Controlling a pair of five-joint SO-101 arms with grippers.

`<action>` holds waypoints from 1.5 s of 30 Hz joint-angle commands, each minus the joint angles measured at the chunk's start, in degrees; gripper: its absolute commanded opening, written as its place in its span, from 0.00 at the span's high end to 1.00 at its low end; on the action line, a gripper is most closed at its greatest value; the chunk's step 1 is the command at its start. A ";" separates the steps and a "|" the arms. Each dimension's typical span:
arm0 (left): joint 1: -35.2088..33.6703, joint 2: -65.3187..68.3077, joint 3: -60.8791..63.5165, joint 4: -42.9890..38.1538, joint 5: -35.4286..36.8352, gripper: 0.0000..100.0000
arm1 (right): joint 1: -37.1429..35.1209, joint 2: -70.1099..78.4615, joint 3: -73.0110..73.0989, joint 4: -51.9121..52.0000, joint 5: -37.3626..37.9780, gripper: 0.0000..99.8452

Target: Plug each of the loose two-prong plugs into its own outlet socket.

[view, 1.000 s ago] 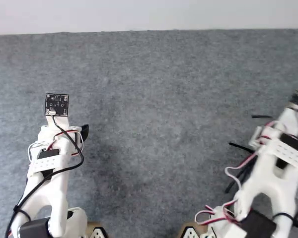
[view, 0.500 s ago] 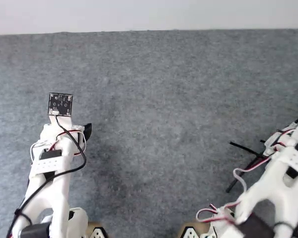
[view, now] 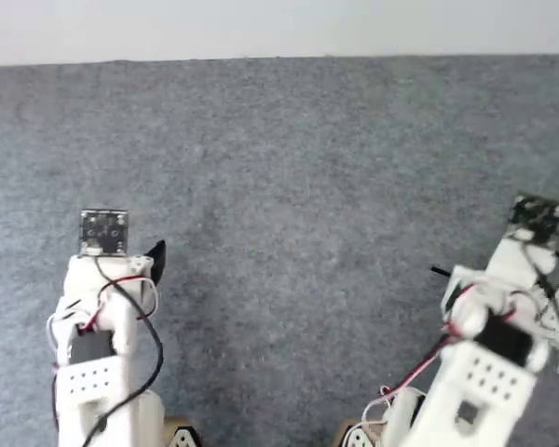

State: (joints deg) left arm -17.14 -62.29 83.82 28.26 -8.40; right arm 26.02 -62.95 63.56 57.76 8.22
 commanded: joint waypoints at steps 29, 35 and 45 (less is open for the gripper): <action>-13.71 -38.95 12.79 33.14 -5.98 0.71 | -11.65 -40.92 32.88 17.27 -0.62 0.80; -21.80 -40.09 12.70 42.90 -6.07 0.71 | -11.65 -40.92 32.88 17.27 -0.62 0.80; -27.87 -41.67 12.70 44.31 -6.07 0.71 | -11.65 -40.92 32.88 17.27 -0.62 0.80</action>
State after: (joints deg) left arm -44.40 -103.25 97.27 72.22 -14.11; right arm 14.07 -103.03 95.47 74.73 8.04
